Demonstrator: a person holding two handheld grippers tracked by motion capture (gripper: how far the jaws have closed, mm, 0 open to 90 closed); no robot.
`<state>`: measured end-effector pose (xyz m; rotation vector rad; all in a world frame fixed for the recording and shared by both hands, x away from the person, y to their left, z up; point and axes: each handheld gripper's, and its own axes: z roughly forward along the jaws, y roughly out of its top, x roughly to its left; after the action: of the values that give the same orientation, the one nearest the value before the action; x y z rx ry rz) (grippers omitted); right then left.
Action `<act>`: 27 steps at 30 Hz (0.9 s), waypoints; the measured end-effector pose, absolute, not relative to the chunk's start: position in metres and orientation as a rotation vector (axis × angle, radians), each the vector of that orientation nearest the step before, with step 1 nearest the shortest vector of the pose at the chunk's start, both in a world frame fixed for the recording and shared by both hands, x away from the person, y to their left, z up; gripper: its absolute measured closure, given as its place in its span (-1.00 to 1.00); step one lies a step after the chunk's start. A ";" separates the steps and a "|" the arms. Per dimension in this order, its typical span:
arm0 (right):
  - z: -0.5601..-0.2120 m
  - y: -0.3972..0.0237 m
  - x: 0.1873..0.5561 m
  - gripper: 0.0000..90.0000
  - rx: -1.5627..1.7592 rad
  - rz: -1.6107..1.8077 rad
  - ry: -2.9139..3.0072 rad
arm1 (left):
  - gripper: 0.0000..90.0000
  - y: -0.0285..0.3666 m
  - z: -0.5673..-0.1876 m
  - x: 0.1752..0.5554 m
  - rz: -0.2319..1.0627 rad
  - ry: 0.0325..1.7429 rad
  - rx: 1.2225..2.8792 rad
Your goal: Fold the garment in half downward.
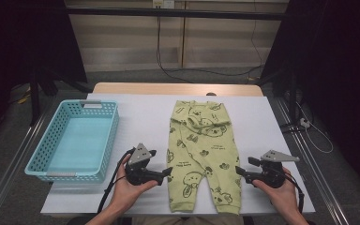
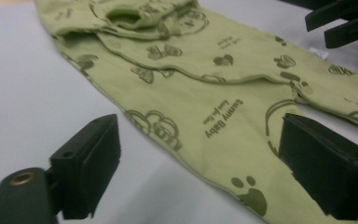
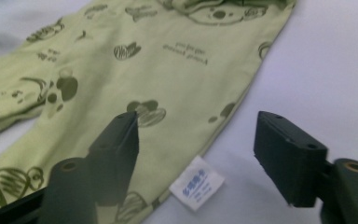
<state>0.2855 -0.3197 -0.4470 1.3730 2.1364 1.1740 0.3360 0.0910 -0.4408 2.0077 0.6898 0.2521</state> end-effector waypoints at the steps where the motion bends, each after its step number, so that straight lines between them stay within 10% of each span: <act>1: -0.448 -0.319 0.285 -0.22 1.383 1.159 2.144 | -0.67 0.091 -0.442 0.337 0.243 0.687 2.031; 17: -0.456 -0.310 0.290 0.29 1.303 1.014 2.249 | -0.12 0.074 -0.456 0.338 0.246 0.690 2.214; 22: -0.456 -0.309 0.292 0.77 1.284 1.046 2.262 | 0.36 0.068 -0.453 0.335 0.222 0.671 2.238; 24: -0.456 -0.308 0.293 0.93 1.287 1.056 2.270 | 0.87 0.062 -0.451 0.337 0.207 0.638 2.264; 27: -0.455 -0.307 0.293 0.96 1.280 1.043 2.274 | 0.94 0.060 -0.452 0.336 0.212 0.672 2.246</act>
<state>0.2926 -0.3068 -0.4552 1.2803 2.2741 1.0431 0.3364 0.0597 -0.4517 2.2462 0.6723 0.2124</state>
